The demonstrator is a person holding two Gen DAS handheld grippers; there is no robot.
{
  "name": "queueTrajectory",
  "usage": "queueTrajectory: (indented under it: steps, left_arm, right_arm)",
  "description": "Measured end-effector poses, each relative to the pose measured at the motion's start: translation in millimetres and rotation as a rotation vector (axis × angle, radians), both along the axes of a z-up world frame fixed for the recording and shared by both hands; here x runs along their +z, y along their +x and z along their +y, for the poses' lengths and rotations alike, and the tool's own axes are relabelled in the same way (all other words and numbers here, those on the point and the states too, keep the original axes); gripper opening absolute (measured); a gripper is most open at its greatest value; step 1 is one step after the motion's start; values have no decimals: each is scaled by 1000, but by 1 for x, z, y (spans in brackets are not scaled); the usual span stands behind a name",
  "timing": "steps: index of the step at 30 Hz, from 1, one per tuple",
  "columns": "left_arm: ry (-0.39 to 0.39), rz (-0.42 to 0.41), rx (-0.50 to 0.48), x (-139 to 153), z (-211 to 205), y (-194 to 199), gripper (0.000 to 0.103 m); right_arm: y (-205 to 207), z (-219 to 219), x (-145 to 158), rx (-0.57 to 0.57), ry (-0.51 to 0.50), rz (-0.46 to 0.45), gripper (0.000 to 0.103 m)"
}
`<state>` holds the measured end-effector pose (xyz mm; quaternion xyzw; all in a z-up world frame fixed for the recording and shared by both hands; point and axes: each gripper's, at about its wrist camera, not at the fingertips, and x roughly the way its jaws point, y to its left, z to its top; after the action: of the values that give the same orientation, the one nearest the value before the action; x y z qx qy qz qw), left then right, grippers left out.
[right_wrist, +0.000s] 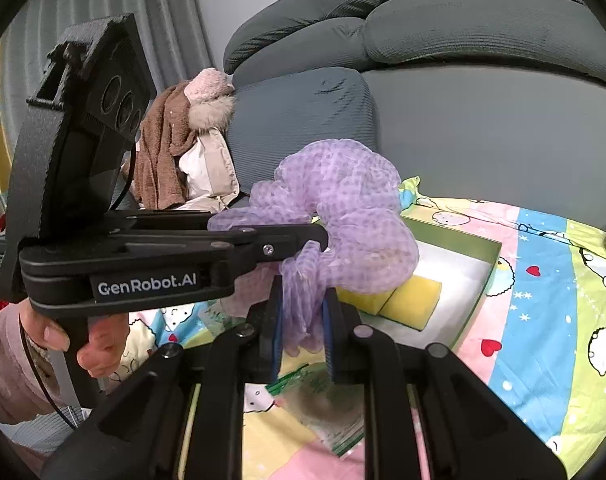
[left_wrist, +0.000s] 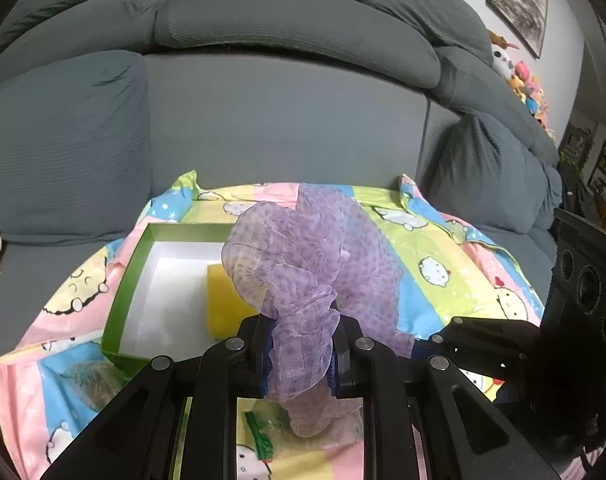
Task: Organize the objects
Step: 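Lift the bath puff and carry it over the green box with the left gripper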
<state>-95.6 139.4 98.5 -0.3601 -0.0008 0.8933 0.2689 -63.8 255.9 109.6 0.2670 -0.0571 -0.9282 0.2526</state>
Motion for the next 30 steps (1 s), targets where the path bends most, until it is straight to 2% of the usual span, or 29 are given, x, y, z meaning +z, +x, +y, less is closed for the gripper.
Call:
queueTrajectory:
  steps: [16, 27, 30]
  left_arm:
    - [12, -81, 35, -27, -1, -44, 19]
    - [-10, -126, 63, -49, 0, -64, 19]
    - [-27, -138, 73, -55, 2, -71, 19]
  right_arm:
    - [-49, -1, -20, -5, 41, -61, 16]
    - [-69, -7, -37, -21, 64, -110, 16]
    - [-78, -11, -42, -40, 103, -131, 16]
